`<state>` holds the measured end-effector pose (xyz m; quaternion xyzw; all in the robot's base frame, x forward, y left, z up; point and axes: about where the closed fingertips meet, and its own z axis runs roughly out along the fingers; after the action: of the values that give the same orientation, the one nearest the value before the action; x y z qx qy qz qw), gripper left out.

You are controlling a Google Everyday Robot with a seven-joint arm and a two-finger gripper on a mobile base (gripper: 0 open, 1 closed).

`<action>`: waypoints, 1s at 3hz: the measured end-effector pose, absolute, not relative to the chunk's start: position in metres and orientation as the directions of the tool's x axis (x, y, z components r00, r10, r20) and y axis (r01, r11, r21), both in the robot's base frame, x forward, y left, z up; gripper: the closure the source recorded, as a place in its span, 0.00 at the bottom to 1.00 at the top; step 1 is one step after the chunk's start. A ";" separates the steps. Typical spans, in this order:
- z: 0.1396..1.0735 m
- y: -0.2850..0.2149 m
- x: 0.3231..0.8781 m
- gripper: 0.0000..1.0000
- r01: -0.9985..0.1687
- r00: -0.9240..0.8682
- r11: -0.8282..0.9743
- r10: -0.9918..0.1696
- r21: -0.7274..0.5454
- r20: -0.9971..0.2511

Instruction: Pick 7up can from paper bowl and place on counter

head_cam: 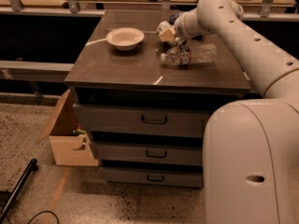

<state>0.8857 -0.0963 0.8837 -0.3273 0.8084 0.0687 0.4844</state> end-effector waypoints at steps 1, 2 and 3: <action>0.879 -0.095 0.883 0.30 -0.609 -0.325 0.769 -0.466 -0.195 -0.823; 0.879 -0.097 0.882 0.07 -0.612 -0.330 0.769 -0.461 -0.185 -0.824; 0.886 -0.103 0.879 0.00 -0.604 -0.334 0.778 -0.442 -0.171 -0.833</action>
Offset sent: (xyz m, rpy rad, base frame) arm -0.0053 -0.0092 0.0037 0.0167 0.0246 0.0114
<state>0.8792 -0.1032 0.8859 -0.3221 0.8122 0.0845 0.4791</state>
